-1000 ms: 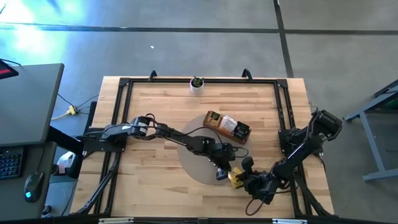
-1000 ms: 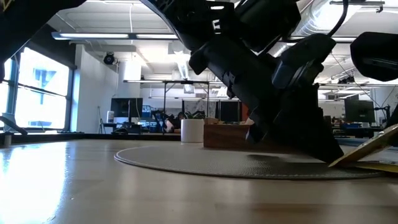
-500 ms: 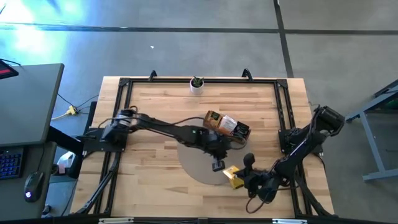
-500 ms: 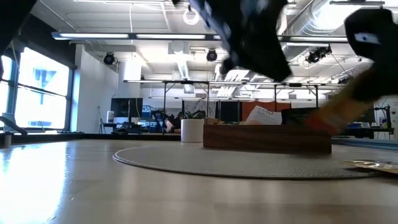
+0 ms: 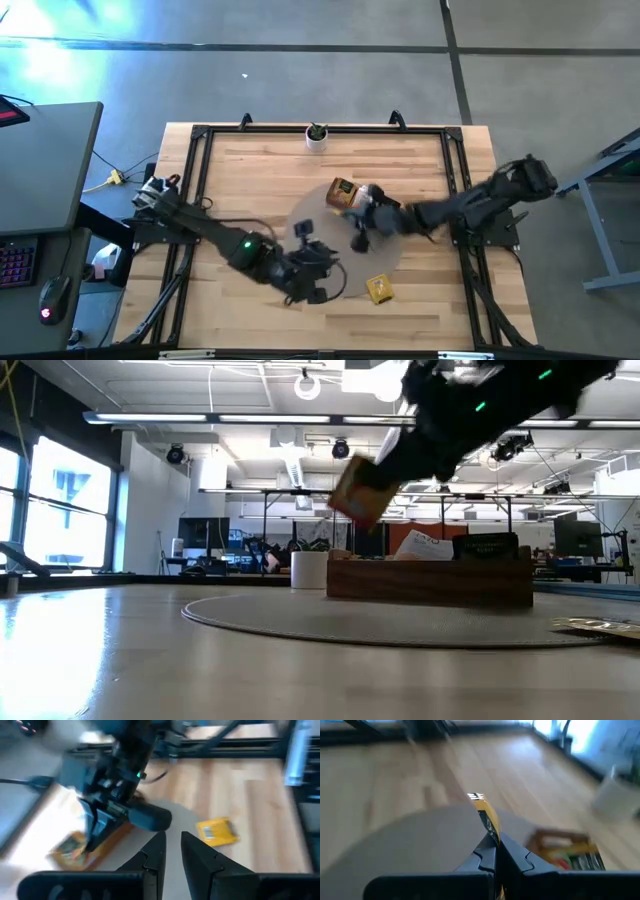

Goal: Pick & Place Tea
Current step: Put the top yellow tea bag into the left section of the wooden organizer

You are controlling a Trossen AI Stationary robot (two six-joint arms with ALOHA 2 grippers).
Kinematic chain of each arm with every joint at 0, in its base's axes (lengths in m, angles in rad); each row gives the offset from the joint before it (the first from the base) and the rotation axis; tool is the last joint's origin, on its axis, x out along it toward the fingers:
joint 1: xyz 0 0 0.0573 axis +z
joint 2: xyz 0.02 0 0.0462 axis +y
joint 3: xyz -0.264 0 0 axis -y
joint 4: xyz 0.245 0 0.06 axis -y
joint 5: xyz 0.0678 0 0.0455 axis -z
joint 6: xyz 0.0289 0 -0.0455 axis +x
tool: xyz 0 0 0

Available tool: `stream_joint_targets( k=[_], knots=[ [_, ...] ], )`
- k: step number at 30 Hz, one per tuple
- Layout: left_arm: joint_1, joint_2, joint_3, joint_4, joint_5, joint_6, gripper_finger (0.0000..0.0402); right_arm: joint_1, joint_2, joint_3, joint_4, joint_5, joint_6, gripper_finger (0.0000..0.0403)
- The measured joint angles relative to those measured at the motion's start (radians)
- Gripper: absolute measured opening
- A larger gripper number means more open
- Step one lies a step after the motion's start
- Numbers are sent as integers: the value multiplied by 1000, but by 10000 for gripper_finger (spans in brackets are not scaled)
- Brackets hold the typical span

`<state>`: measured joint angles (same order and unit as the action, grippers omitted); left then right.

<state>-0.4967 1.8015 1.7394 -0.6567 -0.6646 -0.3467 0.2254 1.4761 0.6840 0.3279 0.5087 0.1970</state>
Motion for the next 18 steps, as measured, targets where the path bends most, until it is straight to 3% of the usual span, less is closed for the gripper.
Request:
stream_joint_targets(
  k=[3,6,11,18],
  knots=[
    [-48,-17,-3,-69,-136,-27,58,-154,24,54,-138,-166,51,1],
    [-59,-23,-2,-103,-204,-42,58,-242,55,139,-341,-203,68,1],
    [-51,-22,-2,-180,-232,-91,58,-324,113,283,-553,-271,65,1],
    [-33,-22,-2,-304,-217,-210,58,-413,190,349,-572,-342,35,3]
  ],
)
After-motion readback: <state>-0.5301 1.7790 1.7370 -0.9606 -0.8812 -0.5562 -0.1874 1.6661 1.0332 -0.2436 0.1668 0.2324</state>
